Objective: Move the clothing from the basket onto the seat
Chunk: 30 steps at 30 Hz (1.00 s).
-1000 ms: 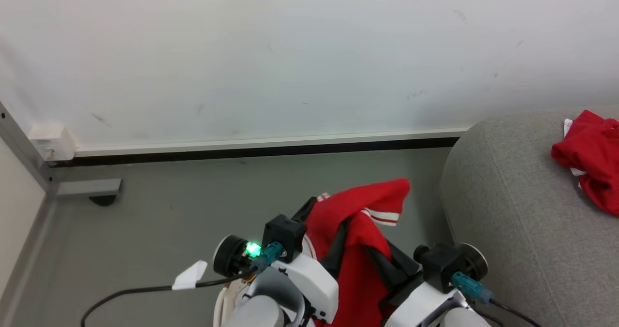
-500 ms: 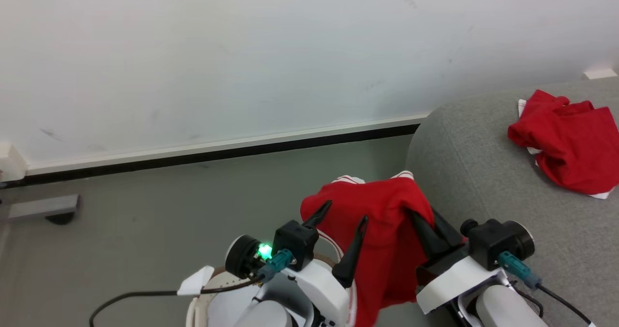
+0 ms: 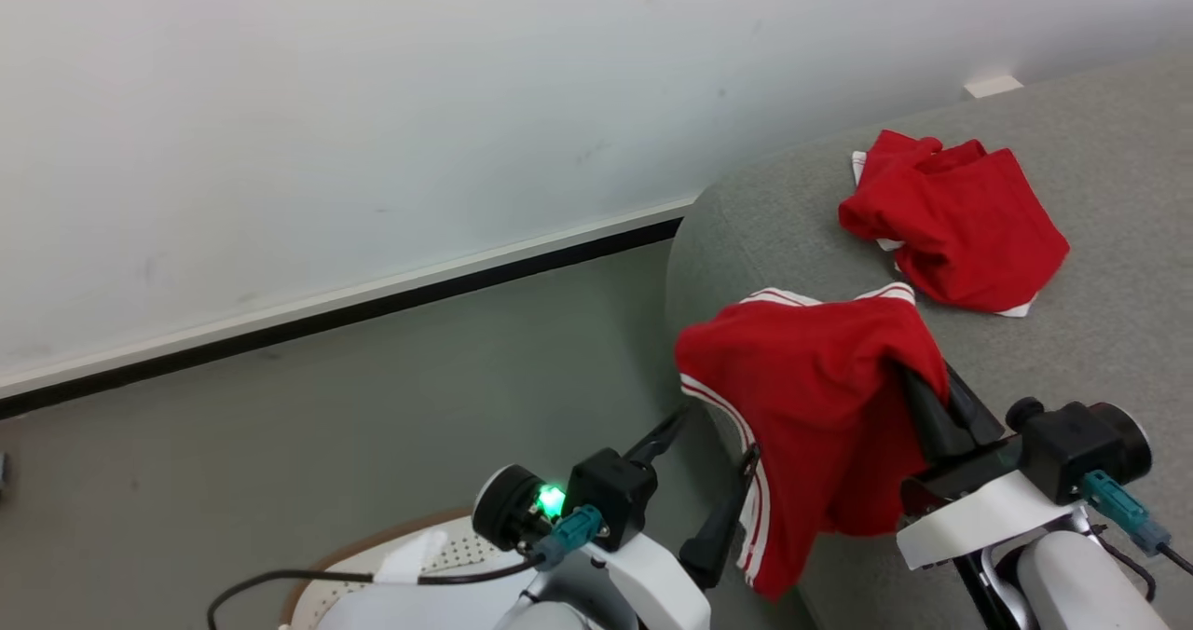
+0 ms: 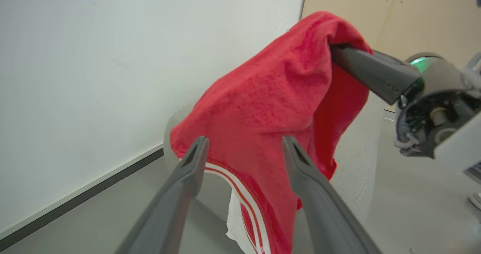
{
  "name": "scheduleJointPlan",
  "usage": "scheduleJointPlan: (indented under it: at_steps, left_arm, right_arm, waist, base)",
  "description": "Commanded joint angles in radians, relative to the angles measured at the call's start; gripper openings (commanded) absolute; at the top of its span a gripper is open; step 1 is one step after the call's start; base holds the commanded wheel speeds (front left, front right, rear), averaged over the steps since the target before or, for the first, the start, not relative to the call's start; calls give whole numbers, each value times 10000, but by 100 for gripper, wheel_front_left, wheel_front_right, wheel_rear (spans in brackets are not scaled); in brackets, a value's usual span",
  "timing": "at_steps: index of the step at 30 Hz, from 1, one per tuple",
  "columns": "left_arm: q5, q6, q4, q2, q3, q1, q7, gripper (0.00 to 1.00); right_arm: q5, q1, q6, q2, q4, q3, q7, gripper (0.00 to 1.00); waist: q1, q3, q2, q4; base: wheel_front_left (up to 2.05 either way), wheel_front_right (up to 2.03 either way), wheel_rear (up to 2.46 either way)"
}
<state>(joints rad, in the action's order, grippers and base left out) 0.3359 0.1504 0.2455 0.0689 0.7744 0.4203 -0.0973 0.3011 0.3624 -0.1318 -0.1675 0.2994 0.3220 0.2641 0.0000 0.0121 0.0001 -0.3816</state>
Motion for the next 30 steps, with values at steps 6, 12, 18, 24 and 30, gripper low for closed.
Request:
scheduleJointPlan:
  at_steps: [6, 12, 18, 24, 30]
  left_arm:
    - [14, 68, -147, -25, 192, 74, -1, 100]
    - [-285, -24, -321, 80, 311, 639, 196, 100]
    - [-810, -179, -510, 386, 354, 1852, 630, 100]
    - [-1317, -388, -728, 577, 328, 3155, 881, 100]
    - [-1652, -462, -766, 611, 209, 4215, 877, 100]
  right_arm:
    - [351, -381, 22, -403, -683, -580, -141, 0]
    - [596, -72, 22, -498, -1313, -1165, -314, 0]
    - [529, 1332, 24, -573, -1576, -2277, -401, 0]
    - [582, 3601, 24, -902, -1018, -3500, -629, 0]
    - [-31, 6792, 22, -2066, 537, -5225, -709, 0]
  waist:
    - [0, 361, -1, -555]
    - [0, 1429, -1, -409]
    - [0, 3412, -1, 61]
    - [0, 5103, -1, 577]
    - [0, 6392, -1, 1156]
  base:
    - [0, 0, 0]
    - [0, 0, 0]
    - [0, 0, 0]
    - [0, 0, 0]
    - [0, 0, 0]
